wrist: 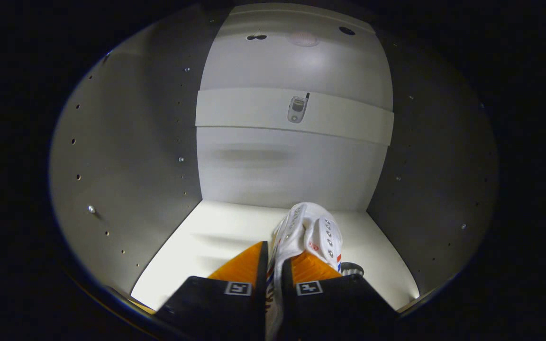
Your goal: Open the shoe cabinet door, grab the shoes and put them into the shoe cabinet, then close the shoe cabinet door.
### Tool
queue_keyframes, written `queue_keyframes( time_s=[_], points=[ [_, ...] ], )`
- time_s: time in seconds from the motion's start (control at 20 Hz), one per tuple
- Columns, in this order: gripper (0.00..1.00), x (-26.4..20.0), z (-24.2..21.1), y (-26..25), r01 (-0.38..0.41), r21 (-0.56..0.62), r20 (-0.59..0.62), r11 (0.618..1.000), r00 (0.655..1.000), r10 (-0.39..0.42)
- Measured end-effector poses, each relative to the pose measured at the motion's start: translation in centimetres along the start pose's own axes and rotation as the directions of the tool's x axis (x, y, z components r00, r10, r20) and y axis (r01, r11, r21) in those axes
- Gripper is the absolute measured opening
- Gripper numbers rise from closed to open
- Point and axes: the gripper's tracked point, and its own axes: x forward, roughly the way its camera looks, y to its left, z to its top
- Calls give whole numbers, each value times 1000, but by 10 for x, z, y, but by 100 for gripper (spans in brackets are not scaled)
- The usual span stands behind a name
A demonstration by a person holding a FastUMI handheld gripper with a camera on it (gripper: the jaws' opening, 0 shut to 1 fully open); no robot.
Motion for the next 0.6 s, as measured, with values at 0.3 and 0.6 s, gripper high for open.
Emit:
queue_keyframes(
  time_s=[0.3, 0.6],
  points=[
    [46, -28, 8, 0, 3, 22, 24, 1000, 1000, -4],
    [68, -72, 15, -4, 8, 61, 61, 998, 998, -12]
  ],
)
